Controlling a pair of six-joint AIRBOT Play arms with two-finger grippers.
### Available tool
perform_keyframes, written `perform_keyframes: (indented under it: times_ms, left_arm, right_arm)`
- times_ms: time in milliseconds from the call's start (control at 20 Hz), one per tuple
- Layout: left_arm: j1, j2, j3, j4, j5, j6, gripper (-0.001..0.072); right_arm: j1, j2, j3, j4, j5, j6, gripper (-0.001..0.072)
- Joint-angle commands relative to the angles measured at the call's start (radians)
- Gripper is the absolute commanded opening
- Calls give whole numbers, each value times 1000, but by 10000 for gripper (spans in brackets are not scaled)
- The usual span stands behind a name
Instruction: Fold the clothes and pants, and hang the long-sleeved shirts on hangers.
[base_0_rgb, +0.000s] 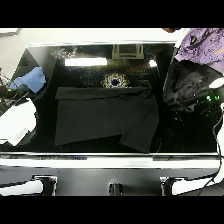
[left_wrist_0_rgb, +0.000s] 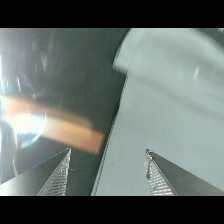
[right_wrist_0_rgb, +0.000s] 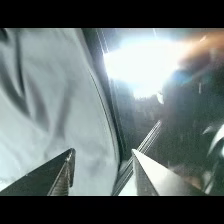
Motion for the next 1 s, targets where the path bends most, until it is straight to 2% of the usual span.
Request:
perform_keyframes:
  times_ms: [0, 200, 400, 600, 850, 900, 950]
  left_arm:
    - [18, 69, -95, -1, -38, 11, 535]
    - [12, 69, -104, -2, -37, 7, 533]
    - [12, 68, -104, -2, -37, -11, 532]
    - [12, 68, -104, -2, -33, -11, 533]
    - [12, 68, -104, -2, -27, -23, 532]
    - [12, 68, -104, -1, -27, -46, 533]
    - [12, 68, -104, -1, -27, -63, 534]
  right_arm:
    - [-37, 10, -170, 98, -29, -117, 420]
    - [-37, -19, -237, 169, -64, -165, 418]
    - [-36, -51, -238, 185, -72, -169, 410]
    - [-36, -64, -238, 200, -48, -168, 409]
    - [39, -66, -238, 166, -83, -167, 400]
    - [52, -65, -238, 150, -82, -157, 383]
    - [63, -65, -238, 124, -74, -143, 335]
